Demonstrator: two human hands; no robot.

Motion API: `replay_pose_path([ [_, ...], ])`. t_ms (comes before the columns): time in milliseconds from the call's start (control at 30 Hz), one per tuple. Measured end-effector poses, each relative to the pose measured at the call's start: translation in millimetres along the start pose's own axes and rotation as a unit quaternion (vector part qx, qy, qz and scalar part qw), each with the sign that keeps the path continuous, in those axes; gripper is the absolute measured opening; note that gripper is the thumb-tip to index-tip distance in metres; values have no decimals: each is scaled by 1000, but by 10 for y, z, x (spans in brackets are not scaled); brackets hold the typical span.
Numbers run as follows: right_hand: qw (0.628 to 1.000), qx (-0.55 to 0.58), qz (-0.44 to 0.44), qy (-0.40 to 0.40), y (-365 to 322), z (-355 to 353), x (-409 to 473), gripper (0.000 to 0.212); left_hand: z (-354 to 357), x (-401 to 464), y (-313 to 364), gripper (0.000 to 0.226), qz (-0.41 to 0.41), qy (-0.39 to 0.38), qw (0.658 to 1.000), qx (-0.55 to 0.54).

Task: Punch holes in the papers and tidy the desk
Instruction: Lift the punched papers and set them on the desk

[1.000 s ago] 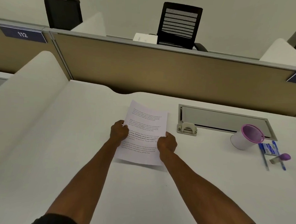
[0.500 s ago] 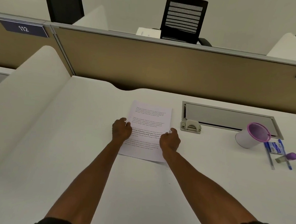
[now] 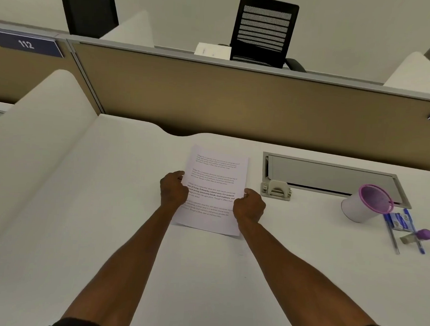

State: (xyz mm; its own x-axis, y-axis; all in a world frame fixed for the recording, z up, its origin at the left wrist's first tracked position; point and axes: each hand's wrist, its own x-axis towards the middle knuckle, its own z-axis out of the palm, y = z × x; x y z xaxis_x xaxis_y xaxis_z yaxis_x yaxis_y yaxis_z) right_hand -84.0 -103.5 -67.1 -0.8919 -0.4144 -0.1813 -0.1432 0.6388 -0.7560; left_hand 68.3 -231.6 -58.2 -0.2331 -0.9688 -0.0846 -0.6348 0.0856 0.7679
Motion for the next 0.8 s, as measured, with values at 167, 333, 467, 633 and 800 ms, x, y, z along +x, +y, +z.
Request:
replay_pose_path([
  [167,1000,6,-10,26,-65,12,172,24,65,164,26,47,9,-7,1000,5],
  [333,999,5,-30,35,-138,29,319,32,111,330,90,45,-1,-22,1000,8],
  [467,998,-5,-55,44,-121,47,370,14,132,423,100,43,-2,-33,999,13],
  [633,996,-1,-72,49,-127,73,412,12,198,462,128,48,-2,-38,999,10],
  [800,996,-15,-78,42,-112,76,440,6,254,490,147,52,-12,-44,999,18],
])
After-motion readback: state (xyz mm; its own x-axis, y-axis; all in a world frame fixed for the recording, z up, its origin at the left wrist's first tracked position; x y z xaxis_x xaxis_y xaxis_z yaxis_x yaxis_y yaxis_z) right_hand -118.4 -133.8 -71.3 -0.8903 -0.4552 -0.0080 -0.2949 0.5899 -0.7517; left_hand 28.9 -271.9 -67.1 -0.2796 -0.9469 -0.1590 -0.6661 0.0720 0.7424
